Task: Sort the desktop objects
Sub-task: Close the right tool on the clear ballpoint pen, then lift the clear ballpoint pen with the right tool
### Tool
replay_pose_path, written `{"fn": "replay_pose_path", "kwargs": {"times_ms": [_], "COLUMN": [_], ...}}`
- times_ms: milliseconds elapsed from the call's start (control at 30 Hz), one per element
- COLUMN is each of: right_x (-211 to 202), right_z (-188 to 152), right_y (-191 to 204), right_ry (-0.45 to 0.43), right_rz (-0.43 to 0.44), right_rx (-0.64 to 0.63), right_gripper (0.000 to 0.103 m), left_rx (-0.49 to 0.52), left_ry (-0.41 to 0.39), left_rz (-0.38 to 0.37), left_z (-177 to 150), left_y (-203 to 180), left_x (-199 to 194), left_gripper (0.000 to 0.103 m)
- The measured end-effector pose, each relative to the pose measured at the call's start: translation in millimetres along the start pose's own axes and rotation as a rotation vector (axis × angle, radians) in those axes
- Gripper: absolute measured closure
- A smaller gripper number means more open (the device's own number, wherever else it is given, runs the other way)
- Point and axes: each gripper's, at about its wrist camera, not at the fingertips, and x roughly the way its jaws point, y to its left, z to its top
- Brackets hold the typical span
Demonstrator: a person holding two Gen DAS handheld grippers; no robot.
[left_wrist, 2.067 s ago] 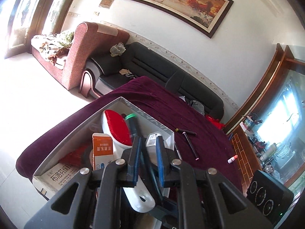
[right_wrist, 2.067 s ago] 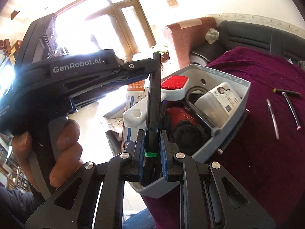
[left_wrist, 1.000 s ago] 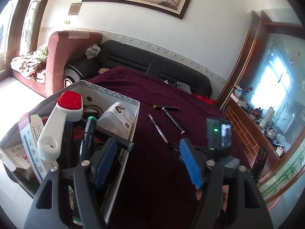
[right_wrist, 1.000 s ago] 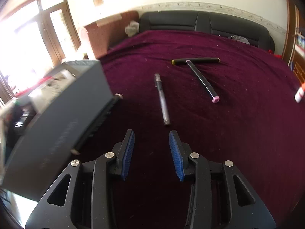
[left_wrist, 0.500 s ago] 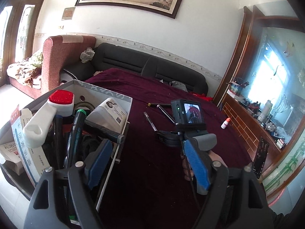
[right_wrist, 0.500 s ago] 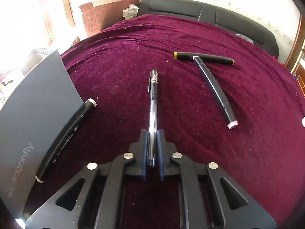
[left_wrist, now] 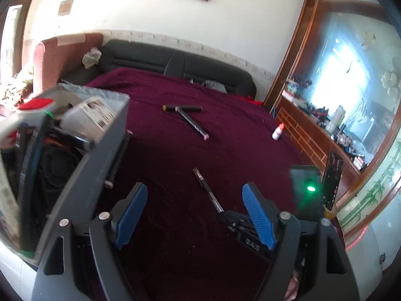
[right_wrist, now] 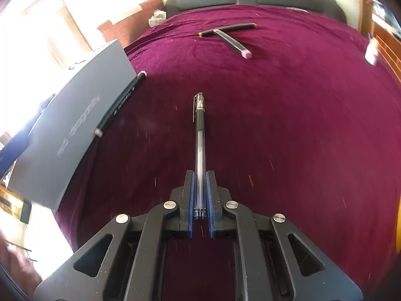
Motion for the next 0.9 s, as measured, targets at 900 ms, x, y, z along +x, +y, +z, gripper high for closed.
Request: {"fn": "replay_pose_path", "kwargs": {"times_ms": [900], "right_x": [-15], "right_z": [-40], "right_y": [-8], "right_ry": [-0.059], "right_rz": [0.075], "right_rx": [0.016], "right_gripper": [0.094], "left_rx": [-0.058], "left_ry": [0.324], "left_rz": [-0.018], "left_z": [-31], "left_y": [-11], "left_x": [100], "left_gripper": [0.000]}}
